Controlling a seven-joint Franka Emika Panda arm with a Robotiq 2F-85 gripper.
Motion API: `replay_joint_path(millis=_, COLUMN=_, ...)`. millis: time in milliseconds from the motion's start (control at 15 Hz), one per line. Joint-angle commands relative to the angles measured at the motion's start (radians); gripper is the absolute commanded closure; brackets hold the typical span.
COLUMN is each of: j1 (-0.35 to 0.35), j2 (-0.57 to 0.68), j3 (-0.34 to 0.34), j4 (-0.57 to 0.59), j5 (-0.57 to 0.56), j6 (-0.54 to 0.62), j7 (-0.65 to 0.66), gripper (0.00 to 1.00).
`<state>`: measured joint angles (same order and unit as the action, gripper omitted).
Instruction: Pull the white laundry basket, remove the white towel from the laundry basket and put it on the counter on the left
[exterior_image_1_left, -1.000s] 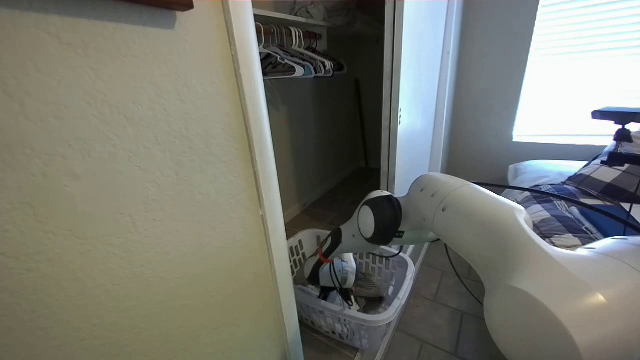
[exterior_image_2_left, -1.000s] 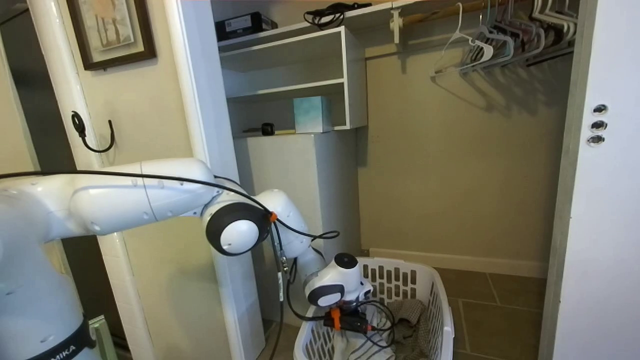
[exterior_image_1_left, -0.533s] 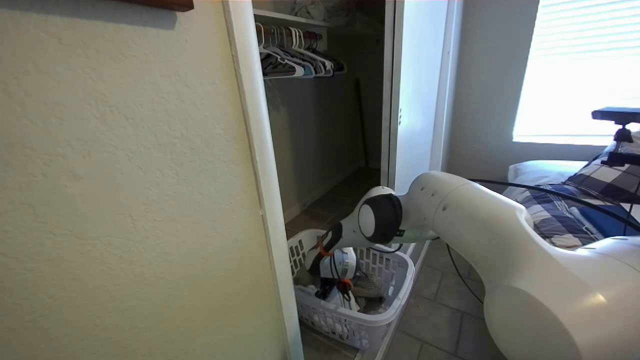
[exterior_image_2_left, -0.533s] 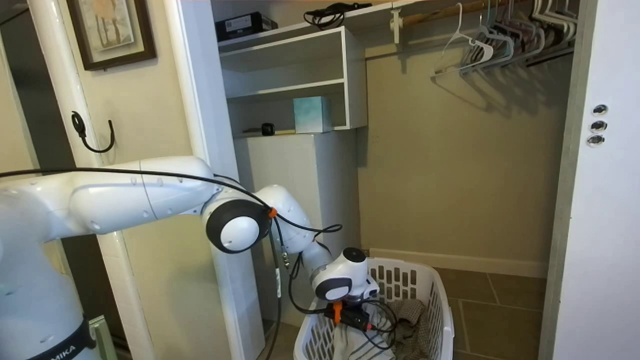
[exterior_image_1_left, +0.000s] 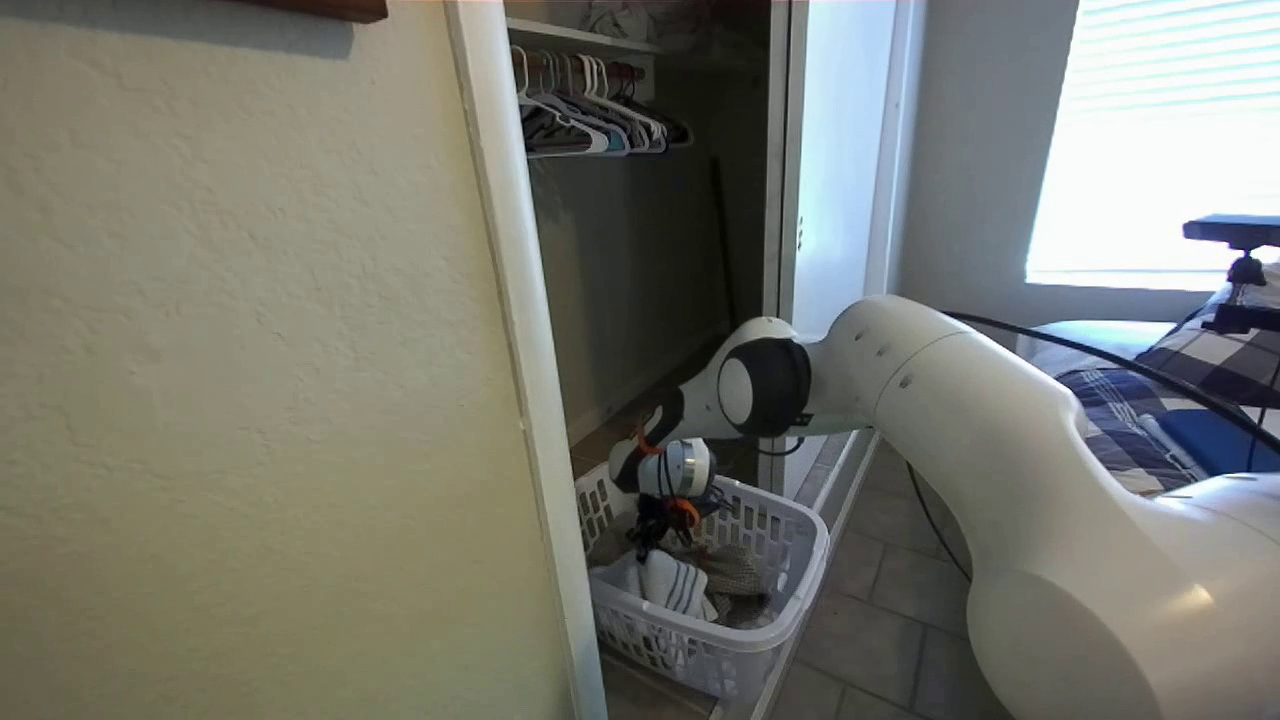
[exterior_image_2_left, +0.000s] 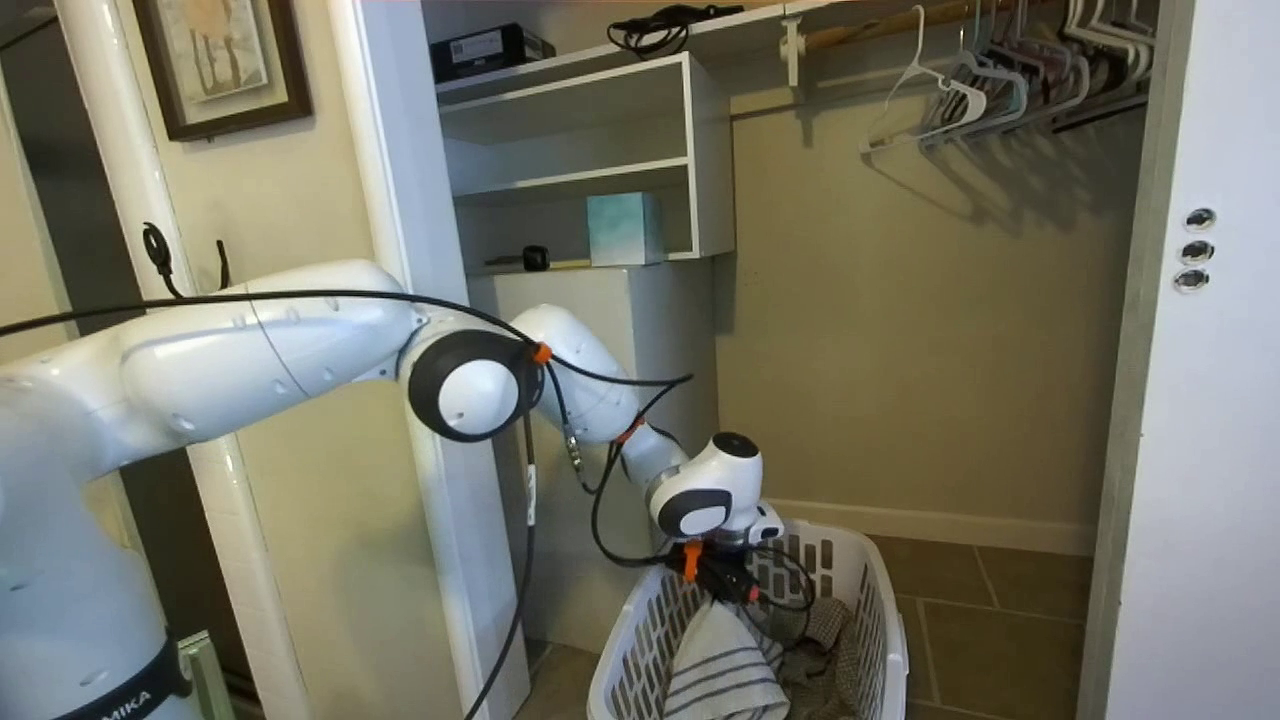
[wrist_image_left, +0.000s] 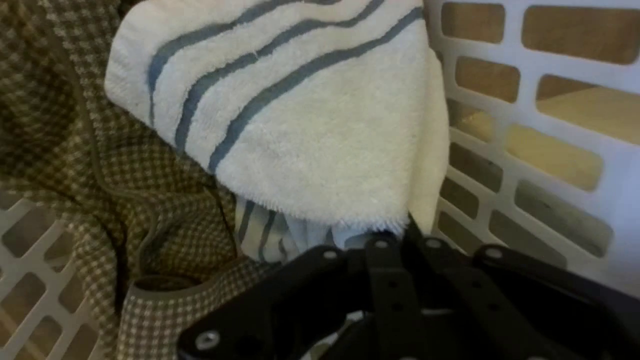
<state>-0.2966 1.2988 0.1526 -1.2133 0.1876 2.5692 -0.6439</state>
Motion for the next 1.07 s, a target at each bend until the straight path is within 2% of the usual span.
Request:
replay_joint_path(millis=0, j1=-0.003, j2=-0.231, j3=-0.018, j4=-0.196, j5=0.009, j6=-0.064, j7=0.068, gripper=0.99)
replay_joint_path(millis=133, j1=-0.024, j2=-0.325, j3=0.006, j4=-0.255, j5=-0.006, j6=-0.101, j7=0.095, gripper=0.99)
replay_joint_path(millis=533, j1=-0.062, j2=-0.616, j3=0.043, j4=-0.429, j5=0.054, j6=-0.183, j7=0.111, gripper=0.99)
replay_joint_path(millis=733, j1=-0.089, j2=-0.752, j3=0.061, j4=-0.481, j5=0.132, j6=-0.243, j7=0.099, gripper=0.99)
replay_joint_path(millis=1000, j1=-0.103, j2=-0.934, j3=0.036, j4=-0.531, j5=0.280, j6=-0.314, j7=0.084, gripper=0.99)
